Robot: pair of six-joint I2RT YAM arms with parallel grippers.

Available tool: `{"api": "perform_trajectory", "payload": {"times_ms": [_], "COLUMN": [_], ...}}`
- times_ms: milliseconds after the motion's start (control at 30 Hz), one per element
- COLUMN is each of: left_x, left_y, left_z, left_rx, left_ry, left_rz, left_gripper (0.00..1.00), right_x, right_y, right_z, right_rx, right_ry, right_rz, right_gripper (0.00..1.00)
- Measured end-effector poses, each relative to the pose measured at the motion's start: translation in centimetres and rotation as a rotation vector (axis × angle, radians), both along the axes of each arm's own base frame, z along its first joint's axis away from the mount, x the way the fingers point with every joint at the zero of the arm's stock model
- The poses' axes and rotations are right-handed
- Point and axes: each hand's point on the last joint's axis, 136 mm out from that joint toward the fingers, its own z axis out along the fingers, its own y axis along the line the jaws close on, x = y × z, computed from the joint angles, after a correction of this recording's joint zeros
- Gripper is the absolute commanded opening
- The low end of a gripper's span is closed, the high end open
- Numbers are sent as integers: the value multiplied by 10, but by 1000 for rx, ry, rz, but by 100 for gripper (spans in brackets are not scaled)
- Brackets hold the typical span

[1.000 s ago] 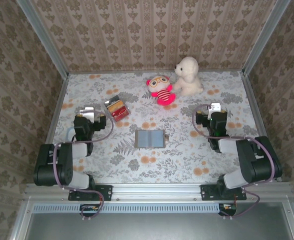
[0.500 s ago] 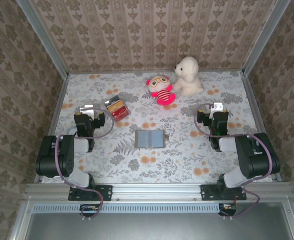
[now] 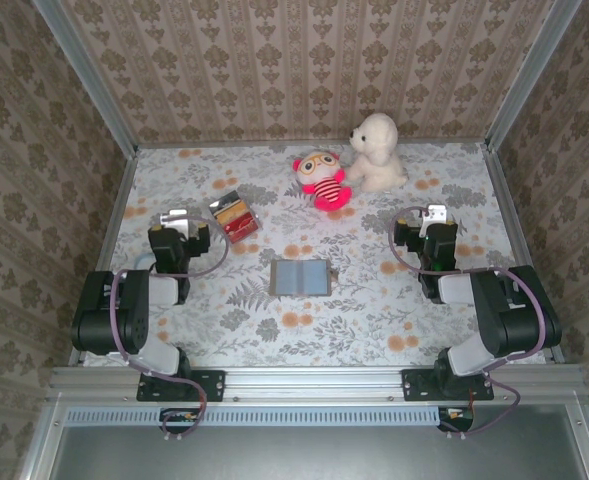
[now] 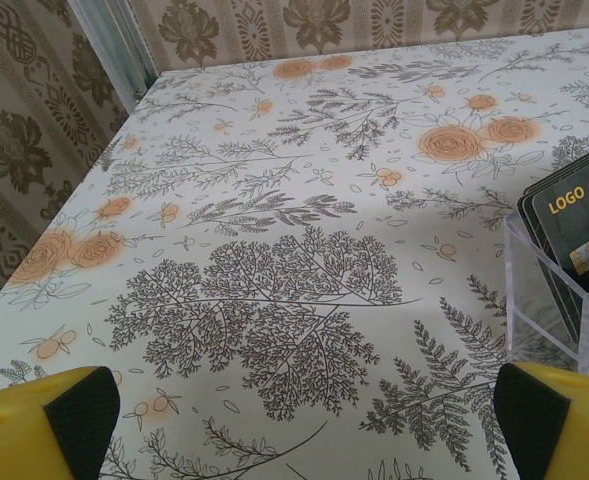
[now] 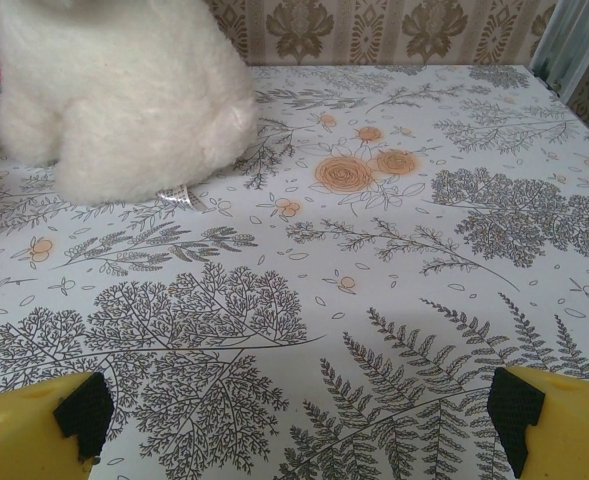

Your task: Take the credit cards out of the card holder

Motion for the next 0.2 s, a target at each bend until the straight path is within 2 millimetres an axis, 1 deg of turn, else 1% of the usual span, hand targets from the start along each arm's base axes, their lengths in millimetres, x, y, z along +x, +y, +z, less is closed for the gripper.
{"api": "perform_trajectory", "payload": {"times_ms": [200], "left_x": [-1], "left_y": [0], "left_z": [-3], "left_rx": [0], "left_ry": [15], "left_rz": [-1], "left_gripper": [100], "right_x": [0], "right_y": [0], "right_z": [0], "right_rx": [0], "right_ry": [0], "right_rz": [0], "right_gripper": [100]}}
